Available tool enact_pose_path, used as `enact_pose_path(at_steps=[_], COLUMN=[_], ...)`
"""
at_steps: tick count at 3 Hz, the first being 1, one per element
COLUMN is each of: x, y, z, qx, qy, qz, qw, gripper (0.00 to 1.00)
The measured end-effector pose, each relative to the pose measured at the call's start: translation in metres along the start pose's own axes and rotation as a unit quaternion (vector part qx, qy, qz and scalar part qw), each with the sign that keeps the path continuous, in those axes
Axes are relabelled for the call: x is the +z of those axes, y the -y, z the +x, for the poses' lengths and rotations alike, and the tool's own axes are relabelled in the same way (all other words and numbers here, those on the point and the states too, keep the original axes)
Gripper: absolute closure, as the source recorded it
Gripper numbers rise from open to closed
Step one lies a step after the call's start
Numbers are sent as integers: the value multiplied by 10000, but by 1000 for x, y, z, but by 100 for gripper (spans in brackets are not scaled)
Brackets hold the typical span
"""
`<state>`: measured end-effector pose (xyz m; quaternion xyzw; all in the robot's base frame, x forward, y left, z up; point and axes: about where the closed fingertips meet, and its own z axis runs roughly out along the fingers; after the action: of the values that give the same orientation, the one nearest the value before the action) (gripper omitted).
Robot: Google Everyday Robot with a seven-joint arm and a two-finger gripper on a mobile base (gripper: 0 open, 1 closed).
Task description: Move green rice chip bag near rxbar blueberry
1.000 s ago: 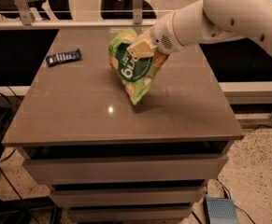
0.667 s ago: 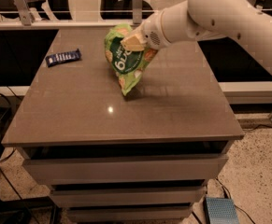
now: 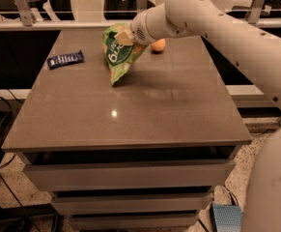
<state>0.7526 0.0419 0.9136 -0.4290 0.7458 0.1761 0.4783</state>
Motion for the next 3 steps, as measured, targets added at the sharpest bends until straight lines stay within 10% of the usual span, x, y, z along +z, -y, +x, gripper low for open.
enact_pose_path(at_steps=[3], x=[90], y=[-19], z=[-22], qx=[204], qy=[47], qz=[-323], qw=[9993], gripper=[100])
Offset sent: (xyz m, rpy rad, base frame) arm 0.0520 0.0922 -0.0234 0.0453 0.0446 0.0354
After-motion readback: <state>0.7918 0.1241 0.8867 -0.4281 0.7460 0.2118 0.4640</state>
